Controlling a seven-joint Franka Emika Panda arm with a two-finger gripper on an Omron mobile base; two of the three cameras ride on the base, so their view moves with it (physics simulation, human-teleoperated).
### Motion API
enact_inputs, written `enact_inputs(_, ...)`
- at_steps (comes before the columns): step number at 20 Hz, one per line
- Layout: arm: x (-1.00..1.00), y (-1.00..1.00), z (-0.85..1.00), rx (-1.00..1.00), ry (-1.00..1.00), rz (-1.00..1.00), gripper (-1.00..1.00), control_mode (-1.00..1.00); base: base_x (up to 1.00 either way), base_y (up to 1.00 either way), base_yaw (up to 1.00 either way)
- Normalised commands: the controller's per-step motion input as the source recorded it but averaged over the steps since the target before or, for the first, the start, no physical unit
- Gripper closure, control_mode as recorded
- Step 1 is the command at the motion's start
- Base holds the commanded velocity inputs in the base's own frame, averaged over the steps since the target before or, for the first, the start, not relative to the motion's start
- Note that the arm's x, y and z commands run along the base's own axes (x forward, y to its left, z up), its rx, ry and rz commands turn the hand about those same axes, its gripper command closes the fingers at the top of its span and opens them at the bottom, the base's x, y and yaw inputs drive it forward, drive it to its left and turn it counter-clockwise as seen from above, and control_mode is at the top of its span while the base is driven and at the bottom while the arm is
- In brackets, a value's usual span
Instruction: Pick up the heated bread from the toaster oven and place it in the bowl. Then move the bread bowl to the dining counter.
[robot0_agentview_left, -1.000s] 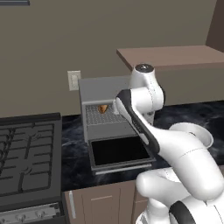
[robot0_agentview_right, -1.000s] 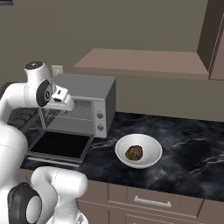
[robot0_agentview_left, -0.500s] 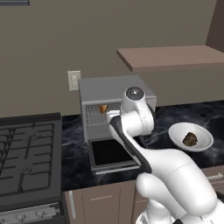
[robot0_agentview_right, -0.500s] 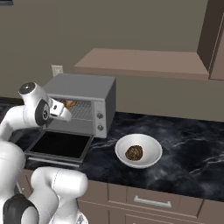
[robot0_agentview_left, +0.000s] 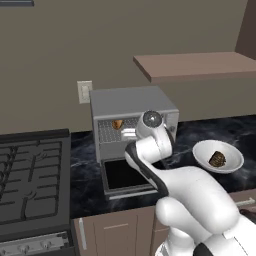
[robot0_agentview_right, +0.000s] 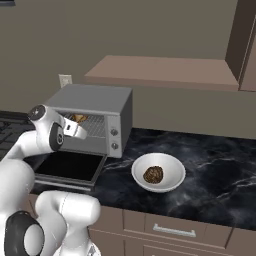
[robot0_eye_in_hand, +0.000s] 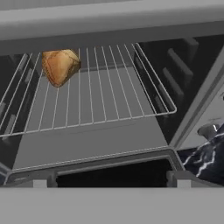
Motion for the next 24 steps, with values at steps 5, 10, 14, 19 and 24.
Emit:
enact_inputs(5, 0.39, 0.02, -0.17, -0.01, -0.08, 0.0, -1.0, -1.0, 0.0, 0.0, 0.0)
enact_inputs(10, 0.43, 0.04, -0.05, -0.02, -0.08, 0.0, -1.0, -1.0, 0.0, 0.0, 0.0)
enact_inputs(14, 0.41, 0.0, -0.06, 0.0, -0.02, 0.0, -1.0, -1.0, 0.0, 0.0, 0.0)
enact_inputs(19, 0.44, 0.01, -0.18, 0.0, 0.0, 0.0, -1.0, -1.0, 0.0, 0.0, 0.0)
enact_inputs(24, 0.45, 0.04, -0.38, -0.02, 0.0, 0.0, -1.0, -1.0, 0.0, 0.0, 0.0)
